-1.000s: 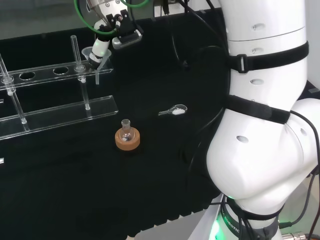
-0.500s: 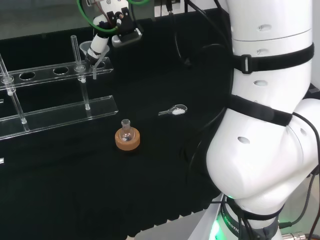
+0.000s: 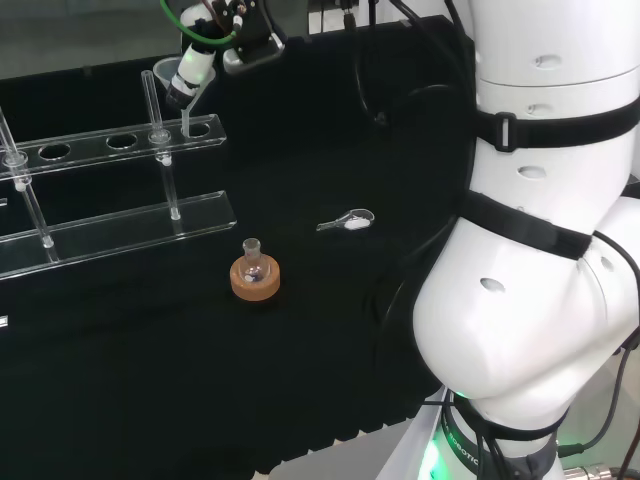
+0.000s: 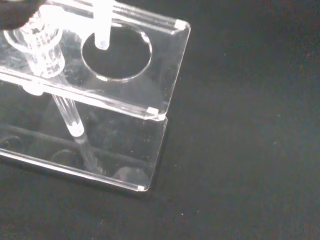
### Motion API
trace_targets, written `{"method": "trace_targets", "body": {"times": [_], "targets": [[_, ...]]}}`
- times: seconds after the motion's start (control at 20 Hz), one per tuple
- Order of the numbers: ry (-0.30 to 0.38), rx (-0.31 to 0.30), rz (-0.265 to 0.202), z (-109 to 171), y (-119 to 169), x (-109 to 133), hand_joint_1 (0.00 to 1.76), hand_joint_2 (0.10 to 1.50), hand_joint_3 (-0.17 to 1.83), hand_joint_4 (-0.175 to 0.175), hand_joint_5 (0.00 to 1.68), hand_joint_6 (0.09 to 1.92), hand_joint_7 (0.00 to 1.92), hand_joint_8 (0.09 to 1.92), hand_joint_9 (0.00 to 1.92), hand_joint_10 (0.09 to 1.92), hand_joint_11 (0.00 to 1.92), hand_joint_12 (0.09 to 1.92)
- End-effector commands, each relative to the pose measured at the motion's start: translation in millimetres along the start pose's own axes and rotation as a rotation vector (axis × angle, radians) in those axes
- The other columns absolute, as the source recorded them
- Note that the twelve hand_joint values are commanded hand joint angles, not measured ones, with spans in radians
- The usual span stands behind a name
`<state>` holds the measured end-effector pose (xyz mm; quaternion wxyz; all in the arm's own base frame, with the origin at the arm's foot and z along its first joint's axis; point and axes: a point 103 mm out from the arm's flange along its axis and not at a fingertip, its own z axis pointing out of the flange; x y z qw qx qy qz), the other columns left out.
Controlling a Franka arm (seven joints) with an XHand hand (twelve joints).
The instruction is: Pick up the funnel from the transparent funnel stand.
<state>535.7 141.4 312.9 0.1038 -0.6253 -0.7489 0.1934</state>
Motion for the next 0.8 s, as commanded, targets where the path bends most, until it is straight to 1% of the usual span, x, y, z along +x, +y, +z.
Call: {"method": "trace_targets", "body": {"times": [0.05,0.3,0.45,0.65,0.8], "targets": [[-0.030,-0.025,0.016,-19,-14,-14,0.78,0.76,0.09,0.011,0.73,0.09,0.95,0.38,0.50,0.50,0.00,0.92],[-0.040,-0.051,0.035,-32,-25,-25,0.78,0.76,0.09,0.012,0.74,0.09,0.95,0.38,0.50,0.50,0.00,0.92],[-0.032,-0.067,0.047,-41,-31,-31,0.78,0.76,0.10,0.012,0.74,0.09,0.95,0.38,0.50,0.50,0.00,0.93],[-0.025,-0.073,0.068,-43,-37,-38,0.78,0.76,0.10,0.011,0.74,0.09,0.95,0.38,0.50,0.50,0.00,0.93],[-0.015,-0.065,0.094,-39,-46,-46,0.78,0.76,0.10,0.010,0.74,0.09,0.95,0.38,0.50,0.49,0.00,0.93]]}}
